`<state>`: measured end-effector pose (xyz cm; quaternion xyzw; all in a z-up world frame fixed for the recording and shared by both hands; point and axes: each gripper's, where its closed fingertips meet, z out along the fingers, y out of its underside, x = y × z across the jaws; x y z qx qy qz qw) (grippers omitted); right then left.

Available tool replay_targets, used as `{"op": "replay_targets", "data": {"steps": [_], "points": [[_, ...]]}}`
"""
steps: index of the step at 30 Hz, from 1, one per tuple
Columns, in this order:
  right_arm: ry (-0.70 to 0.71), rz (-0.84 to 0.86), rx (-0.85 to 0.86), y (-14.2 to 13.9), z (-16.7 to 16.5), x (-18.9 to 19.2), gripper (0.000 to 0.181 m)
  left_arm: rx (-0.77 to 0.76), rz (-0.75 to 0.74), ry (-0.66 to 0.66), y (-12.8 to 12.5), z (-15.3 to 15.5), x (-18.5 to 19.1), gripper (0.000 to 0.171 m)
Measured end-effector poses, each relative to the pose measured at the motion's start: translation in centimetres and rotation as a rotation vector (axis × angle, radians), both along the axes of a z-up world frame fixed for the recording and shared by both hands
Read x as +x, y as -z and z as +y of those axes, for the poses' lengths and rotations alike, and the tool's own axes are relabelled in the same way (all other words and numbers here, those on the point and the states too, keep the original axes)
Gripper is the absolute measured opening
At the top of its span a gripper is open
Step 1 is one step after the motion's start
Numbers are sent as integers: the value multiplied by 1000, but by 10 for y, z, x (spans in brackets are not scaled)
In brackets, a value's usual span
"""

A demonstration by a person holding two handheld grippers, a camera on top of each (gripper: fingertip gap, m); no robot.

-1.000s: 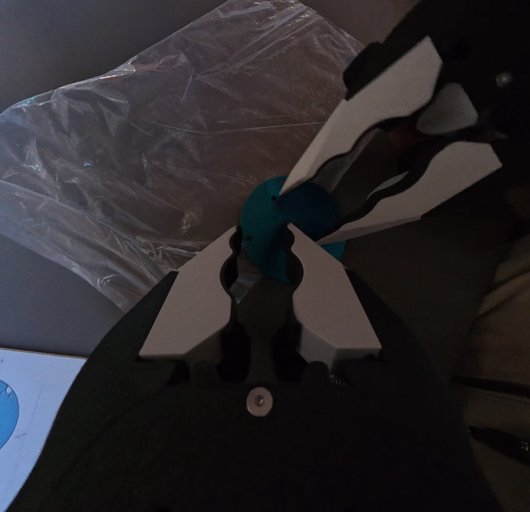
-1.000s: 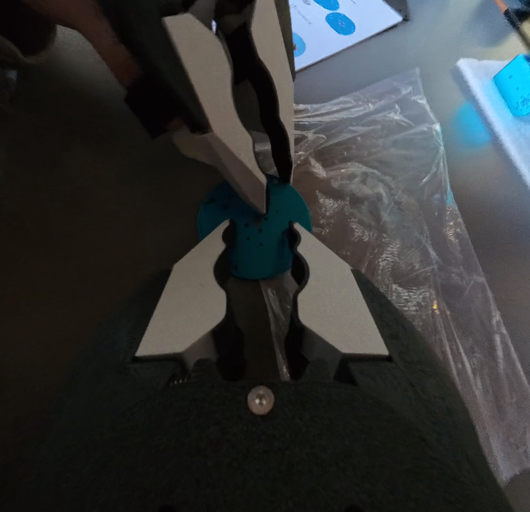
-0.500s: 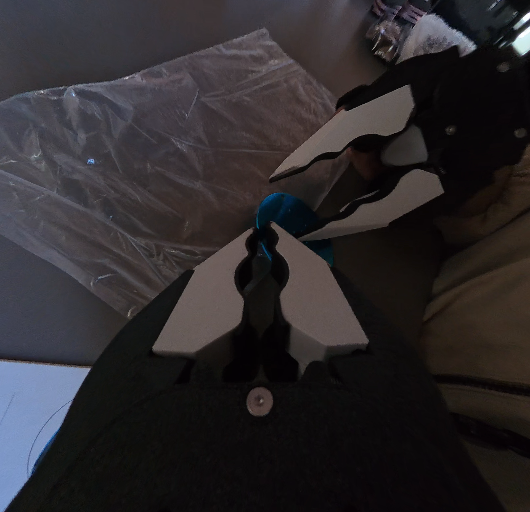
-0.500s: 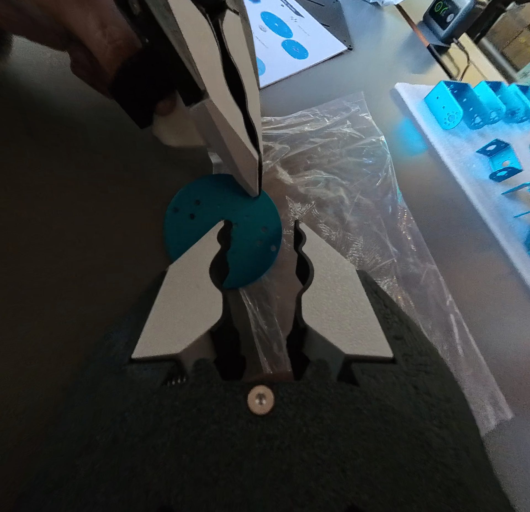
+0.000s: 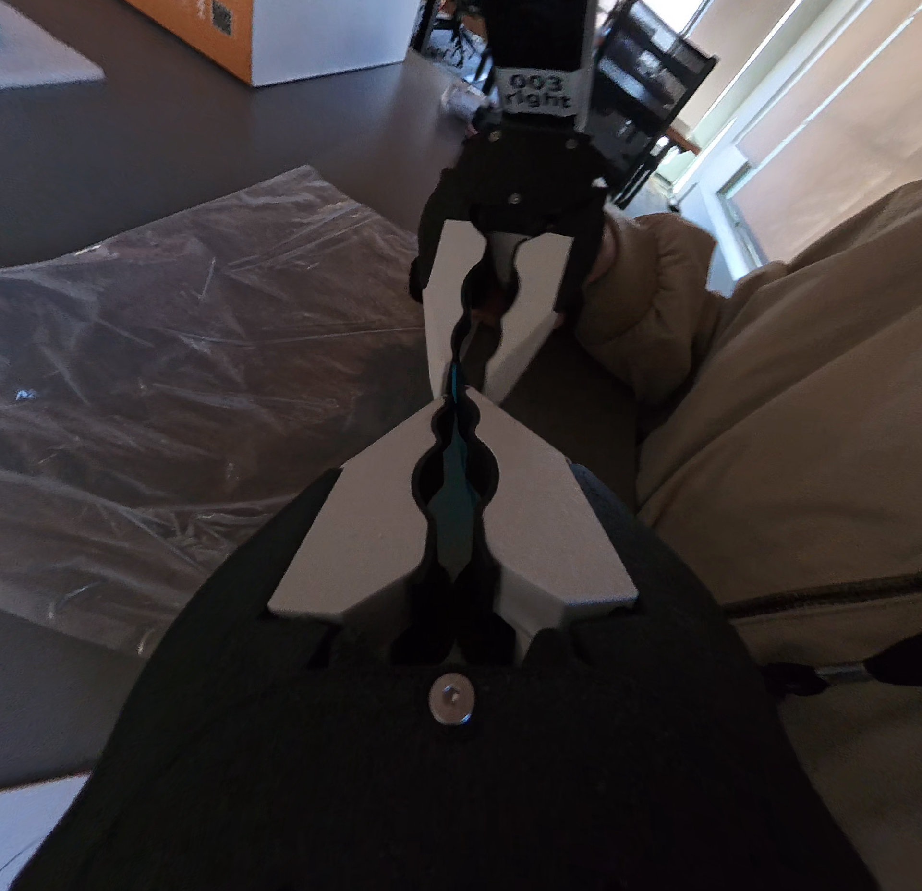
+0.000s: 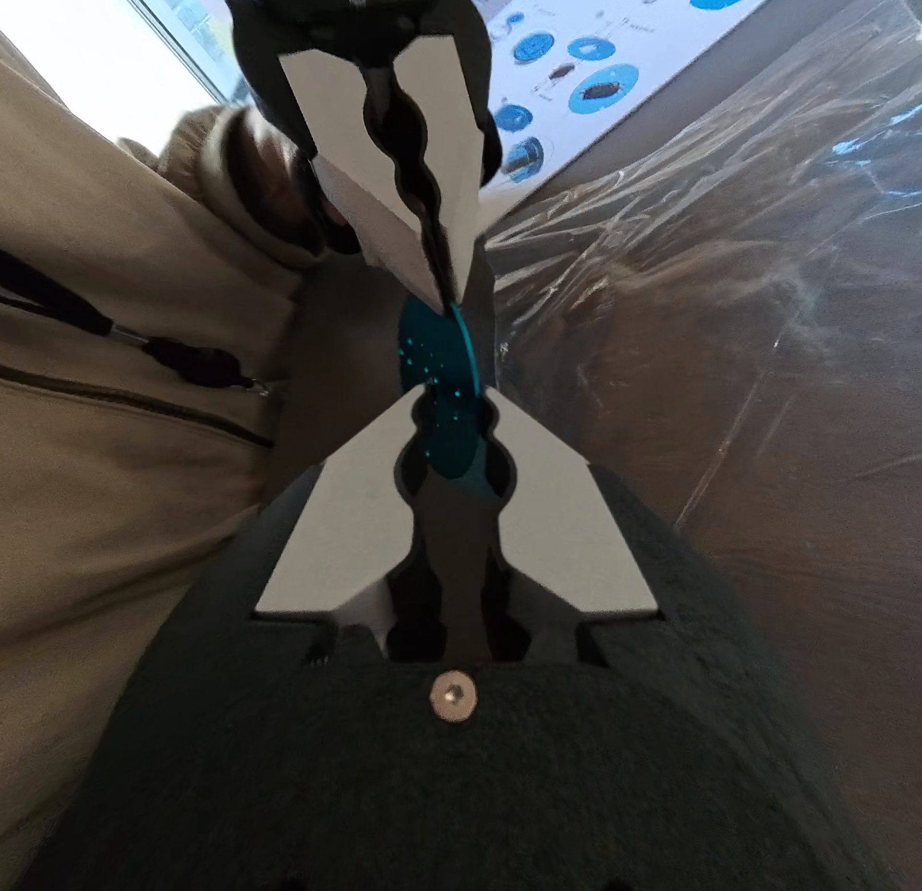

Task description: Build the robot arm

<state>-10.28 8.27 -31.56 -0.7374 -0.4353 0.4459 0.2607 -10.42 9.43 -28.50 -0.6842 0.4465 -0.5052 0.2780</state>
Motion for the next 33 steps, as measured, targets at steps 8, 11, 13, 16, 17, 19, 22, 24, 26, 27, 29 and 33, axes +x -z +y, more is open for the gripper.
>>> {"op": "replay_targets", "data": {"steps": [8, 11, 13, 16, 17, 19, 22, 24, 26, 27, 29, 33], "points": [[170, 203, -106, -49, 28, 12, 0, 108, -152, -126, -53, 18, -27, 24], [388, 224, -269, -44, 73, 27, 0, 189, -87, -229, -59, 35, -48, 26], [441, 140, -352, -22, 88, 28, 0, 210, -84, -265, -64, 39, -56, 25], [395, 159, -428, -17, 92, 13, 0, 203, -68, -286, -66, 37, -63, 25], [390, 147, -436, -14, 93, 11, 0, 216, -50, -305, -64, 38, -66, 25], [387, 96, -423, -4, 95, 10, 0, 252, 12, -363, -58, 44, -77, 25], [379, 81, -436, 2, 96, 11, 0, 277, 84, -444, -48, 49, -100, 25], [382, 74, -440, 5, 96, 13, 1, 268, 94, -483, -45, 49, -115, 25], [382, 43, -438, 13, 95, 15, 6, 247, 94, -524, -41, 47, -130, 25], [377, 39, -435, 15, 95, 16, 7, 231, 92, -544, -39, 47, -137, 25], [351, 76, -440, 15, 93, 13, 6, 194, 85, -580, -35, 45, -149, 25], [313, 130, -469, 11, 88, 11, 2, 162, 53, -619, -36, 38, -166, 25]]}}
